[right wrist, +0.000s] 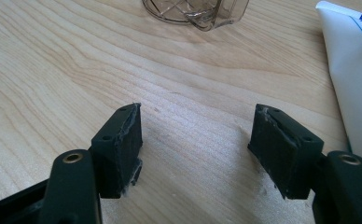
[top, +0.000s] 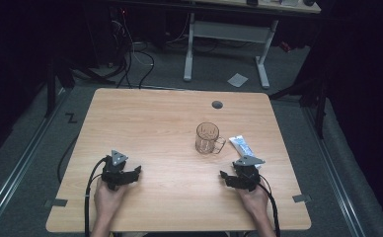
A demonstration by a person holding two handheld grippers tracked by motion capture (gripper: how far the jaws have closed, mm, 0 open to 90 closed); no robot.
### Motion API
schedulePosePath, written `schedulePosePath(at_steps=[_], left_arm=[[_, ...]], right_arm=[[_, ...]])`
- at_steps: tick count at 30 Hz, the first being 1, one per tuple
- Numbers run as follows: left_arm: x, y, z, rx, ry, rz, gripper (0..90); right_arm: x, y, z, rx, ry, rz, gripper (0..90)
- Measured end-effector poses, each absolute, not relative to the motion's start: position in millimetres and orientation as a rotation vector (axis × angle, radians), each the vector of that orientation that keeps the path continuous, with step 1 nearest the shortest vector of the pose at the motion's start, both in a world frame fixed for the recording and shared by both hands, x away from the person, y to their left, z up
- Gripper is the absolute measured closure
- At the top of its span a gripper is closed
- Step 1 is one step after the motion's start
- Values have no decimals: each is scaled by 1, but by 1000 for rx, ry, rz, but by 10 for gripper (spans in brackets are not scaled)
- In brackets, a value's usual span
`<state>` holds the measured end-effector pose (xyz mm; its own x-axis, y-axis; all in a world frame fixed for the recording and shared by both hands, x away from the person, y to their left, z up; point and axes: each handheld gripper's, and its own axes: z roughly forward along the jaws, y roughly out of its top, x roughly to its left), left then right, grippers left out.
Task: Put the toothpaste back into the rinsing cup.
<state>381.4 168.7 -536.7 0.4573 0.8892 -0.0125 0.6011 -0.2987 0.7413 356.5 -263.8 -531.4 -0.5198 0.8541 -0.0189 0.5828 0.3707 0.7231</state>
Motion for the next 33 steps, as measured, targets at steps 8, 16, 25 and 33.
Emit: schedulePosePath(at_steps=[8,16,25,33], left_arm=[[381,169,-537,2018,1240,535,267],[381,169,-537,2018,1241,535,267],[381,169,-537,2018,1241,535,266],[381,169,-537,2017,1243,535,263]], right_arm=[[357,-263,-531,1255,2242,946,337],[357,-263,-531,1255,2240,945,337],[357,-263,-531,1257,2239,944,337],[356,-262,-532,1250,2251,943,284]])
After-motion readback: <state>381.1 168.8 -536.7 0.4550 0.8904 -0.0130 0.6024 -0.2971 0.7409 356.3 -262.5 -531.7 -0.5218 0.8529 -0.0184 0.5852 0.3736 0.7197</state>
